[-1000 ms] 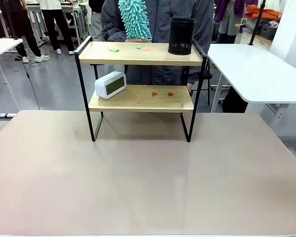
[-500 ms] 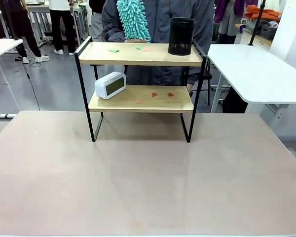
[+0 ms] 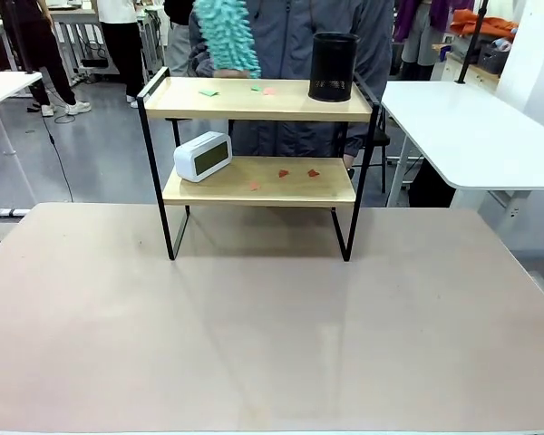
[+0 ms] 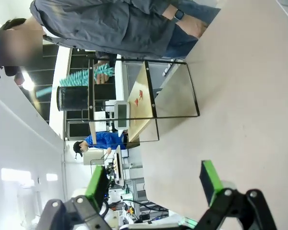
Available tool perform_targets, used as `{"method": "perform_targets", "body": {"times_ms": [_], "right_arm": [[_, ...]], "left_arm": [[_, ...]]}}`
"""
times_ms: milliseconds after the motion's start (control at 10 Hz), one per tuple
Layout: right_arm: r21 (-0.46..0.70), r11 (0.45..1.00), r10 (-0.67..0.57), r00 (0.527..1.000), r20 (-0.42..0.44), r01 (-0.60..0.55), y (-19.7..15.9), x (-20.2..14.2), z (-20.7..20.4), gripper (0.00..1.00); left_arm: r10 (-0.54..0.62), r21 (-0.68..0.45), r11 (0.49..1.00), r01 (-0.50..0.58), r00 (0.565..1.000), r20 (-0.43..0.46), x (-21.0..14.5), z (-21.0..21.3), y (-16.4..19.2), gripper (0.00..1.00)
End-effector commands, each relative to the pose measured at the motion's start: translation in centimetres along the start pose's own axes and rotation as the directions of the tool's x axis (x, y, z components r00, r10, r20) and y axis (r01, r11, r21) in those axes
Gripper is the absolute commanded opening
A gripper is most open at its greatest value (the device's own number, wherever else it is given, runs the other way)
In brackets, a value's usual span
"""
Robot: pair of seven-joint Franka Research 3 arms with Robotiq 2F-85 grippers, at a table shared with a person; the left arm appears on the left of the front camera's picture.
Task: Clean the shelf.
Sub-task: Pick up the Duster from the human.
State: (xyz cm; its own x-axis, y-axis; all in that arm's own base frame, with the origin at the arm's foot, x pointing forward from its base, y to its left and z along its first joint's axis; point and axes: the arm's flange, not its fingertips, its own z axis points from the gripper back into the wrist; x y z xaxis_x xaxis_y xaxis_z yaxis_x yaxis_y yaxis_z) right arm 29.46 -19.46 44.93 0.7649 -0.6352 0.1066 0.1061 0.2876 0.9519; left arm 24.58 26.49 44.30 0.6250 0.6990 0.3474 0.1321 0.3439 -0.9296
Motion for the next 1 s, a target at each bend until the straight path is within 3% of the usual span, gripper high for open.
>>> {"method": "perform_targets", "body": {"times_ms": [0,600,800,900], "right_arm": [[0.023,1.0,0.008,1.0,0.012,-0.008,-0.1,0.0,-0.1,1.0],[0.023,1.0,0.008,1.0,0.012,-0.008,-0.1,0.0,-0.1,1.0],[0.023,1.0,0.008,1.0,0.012,-0.008,-0.1,0.0,-0.1,1.0],[0.023,1.0,0.008,1.0,0.012,-0.008,-0.1,0.0,-0.1,1.0]], "left_arm": [[-0.023,-0.019,1.0,0.024,1.0,0.02,0.0,-0.4,0.4,1.0],[0.003,0.009,1.0,-0.003,1.0,0.004,0.0,-0.2,0.3,1.0],[0.034,-0.081,0.996,-0.04,0.997,-0.069,2.6,-2.5,-1.3,1.0],[0.057,-0.116,0.991,-0.063,0.997,-0.052,5.1,-4.3,-2.9,1.0]]}}
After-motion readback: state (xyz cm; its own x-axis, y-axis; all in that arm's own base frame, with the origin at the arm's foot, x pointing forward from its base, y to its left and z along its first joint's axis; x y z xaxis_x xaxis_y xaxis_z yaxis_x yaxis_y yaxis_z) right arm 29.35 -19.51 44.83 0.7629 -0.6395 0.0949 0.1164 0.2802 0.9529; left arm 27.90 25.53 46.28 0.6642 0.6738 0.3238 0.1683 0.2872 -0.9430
